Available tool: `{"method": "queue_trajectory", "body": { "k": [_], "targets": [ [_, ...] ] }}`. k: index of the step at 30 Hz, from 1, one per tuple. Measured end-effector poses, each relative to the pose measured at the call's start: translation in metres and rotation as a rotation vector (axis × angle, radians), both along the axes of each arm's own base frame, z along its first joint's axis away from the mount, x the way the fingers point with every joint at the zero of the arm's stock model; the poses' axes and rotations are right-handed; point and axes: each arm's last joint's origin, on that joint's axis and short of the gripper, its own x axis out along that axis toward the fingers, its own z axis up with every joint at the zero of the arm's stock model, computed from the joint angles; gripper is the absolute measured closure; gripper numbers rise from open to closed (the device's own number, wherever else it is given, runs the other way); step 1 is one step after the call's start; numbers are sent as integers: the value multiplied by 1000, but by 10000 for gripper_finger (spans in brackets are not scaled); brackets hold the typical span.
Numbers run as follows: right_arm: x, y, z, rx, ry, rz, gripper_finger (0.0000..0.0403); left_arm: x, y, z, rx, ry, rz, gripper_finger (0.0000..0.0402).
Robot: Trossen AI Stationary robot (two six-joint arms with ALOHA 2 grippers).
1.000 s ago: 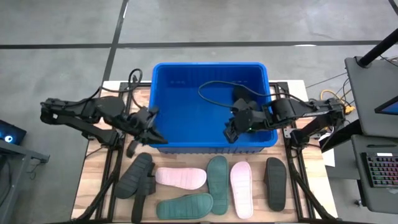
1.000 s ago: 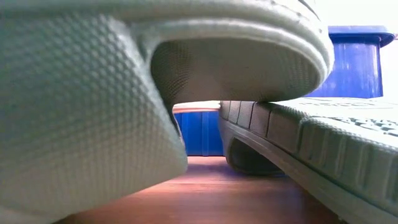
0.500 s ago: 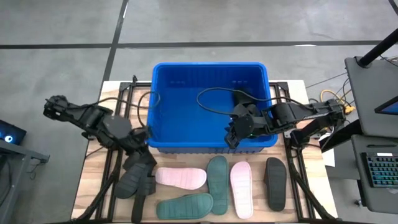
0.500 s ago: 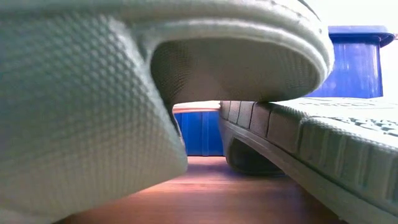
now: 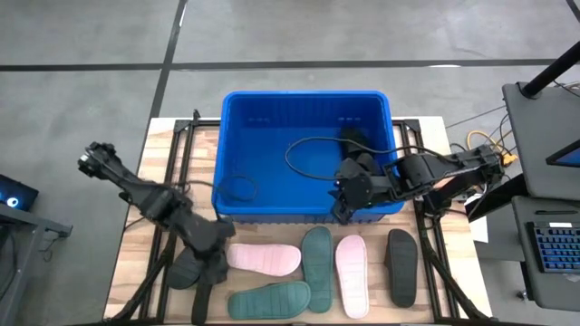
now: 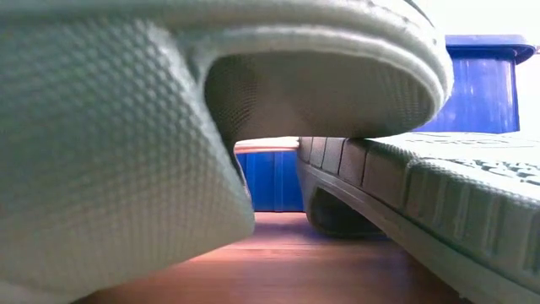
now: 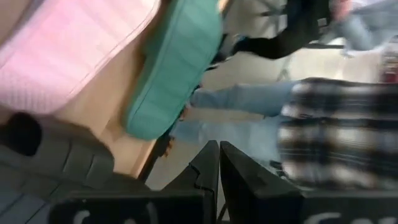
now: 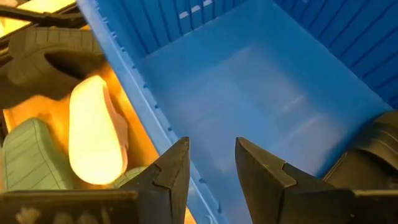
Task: Pick and place slides into bin
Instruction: Put the black slide into the bin
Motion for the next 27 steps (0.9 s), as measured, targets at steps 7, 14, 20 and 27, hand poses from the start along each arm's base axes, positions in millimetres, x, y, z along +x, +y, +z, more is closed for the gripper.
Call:
{"method": "queue_trajectory", "body": {
  "k": [7, 14, 20, 27],
  "targets": [
    [0, 2, -1, -29, 21, 54, 284, 12, -36, -6, 0, 96, 36, 402],
    [0, 4, -4, -2, 52, 123, 284, 18, -65, 2, 133, 157, 155, 402],
    [0, 6, -5, 25, 65, 158, 284, 21, -76, -16, 295, 430, 260, 402],
    [0, 6, -5, 31, 73, 182, 284, 24, -79, -32, 349, 522, 307, 402]
  ]
}}
